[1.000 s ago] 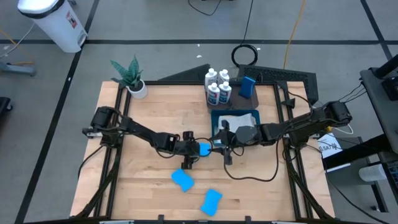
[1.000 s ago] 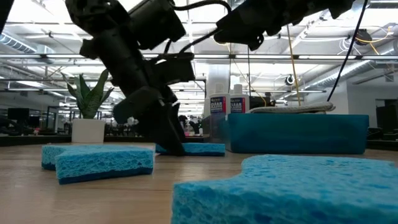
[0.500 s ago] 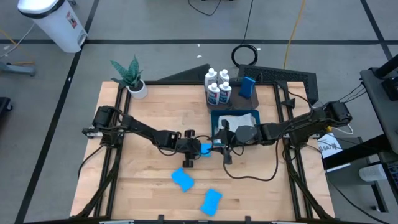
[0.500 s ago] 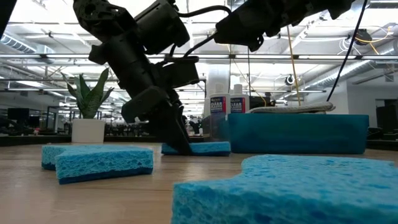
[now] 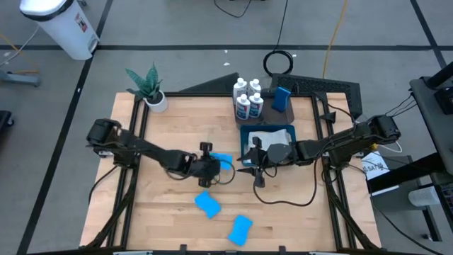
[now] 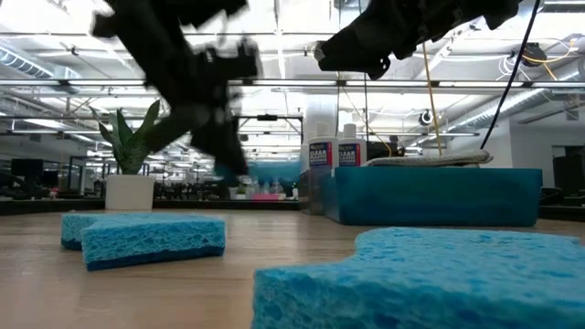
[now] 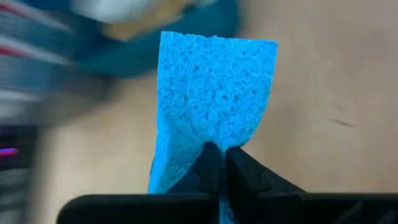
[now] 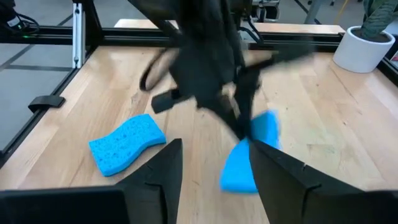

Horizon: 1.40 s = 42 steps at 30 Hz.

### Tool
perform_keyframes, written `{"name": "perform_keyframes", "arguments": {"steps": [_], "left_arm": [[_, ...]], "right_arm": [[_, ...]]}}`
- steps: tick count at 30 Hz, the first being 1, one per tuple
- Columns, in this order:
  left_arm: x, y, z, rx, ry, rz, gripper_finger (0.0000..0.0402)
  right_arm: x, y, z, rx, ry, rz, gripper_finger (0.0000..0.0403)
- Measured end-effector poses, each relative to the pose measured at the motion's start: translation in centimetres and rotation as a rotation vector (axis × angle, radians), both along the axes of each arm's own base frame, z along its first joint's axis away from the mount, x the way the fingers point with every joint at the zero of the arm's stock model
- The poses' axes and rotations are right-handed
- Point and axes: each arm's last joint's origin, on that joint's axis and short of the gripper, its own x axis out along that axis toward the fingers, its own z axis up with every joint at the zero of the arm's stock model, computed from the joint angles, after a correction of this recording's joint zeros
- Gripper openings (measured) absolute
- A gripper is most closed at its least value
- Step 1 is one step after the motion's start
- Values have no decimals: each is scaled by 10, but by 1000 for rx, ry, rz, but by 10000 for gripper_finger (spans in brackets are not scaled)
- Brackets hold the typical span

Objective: Pick & Place Kitchen Items
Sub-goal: Put the blue dishwashing sponge into the right black bin

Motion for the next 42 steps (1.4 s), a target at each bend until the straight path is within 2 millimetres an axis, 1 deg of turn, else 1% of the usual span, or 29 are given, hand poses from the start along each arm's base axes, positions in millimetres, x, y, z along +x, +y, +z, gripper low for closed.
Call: {"name": "perform_keyframes", "arguments": {"steps": [2, 7, 10, 13, 15, 18, 22, 25, 29, 32, 34, 37, 42], "left_arm": [[-6, -10, 11, 119, -47, 20, 11], [-14, -32, 26, 343, -131, 26, 6], [-16, -38, 30, 463, -155, 51, 10], [-15, -41, 34, 527, -179, 70, 10], [-15, -42, 35, 536, -191, 66, 6], [-12, -44, 39, 539, -214, 59, 9], [-12, -45, 40, 542, -221, 57, 8], [-12, -45, 40, 539, -223, 55, 6], [-12, -45, 40, 539, -223, 56, 11], [-12, -45, 40, 540, -222, 55, 5], [-12, -45, 40, 536, -224, 53, 8], [-11, -45, 40, 533, -225, 50, 12], [-11, -46, 40, 519, -224, 37, 7]], "right_arm": [[0, 0, 0, -1, 1, -2, 155], [0, 0, 0, -2, 6, -3, 155], [-1, 0, -2, -5, 22, -3, 153], [-1, -1, -3, 8, 16, -14, 150], [-1, -3, -6, 23, 2, -43, 148], [0, -8, -19, 33, -41, -98, 150], [3, -18, -27, 73, -156, -153, 165], [8, -26, -36, 117, -189, -185, 190], [15, -34, -41, 172, -241, -222, 240], [20, -39, -45, 233, -263, -210, 272], [22, -40, -46, 285, -290, -187, 285], [26, -40, -49, 327, -310, -171, 289], [29, -40, -54, 335, -337, -174, 277]]}}
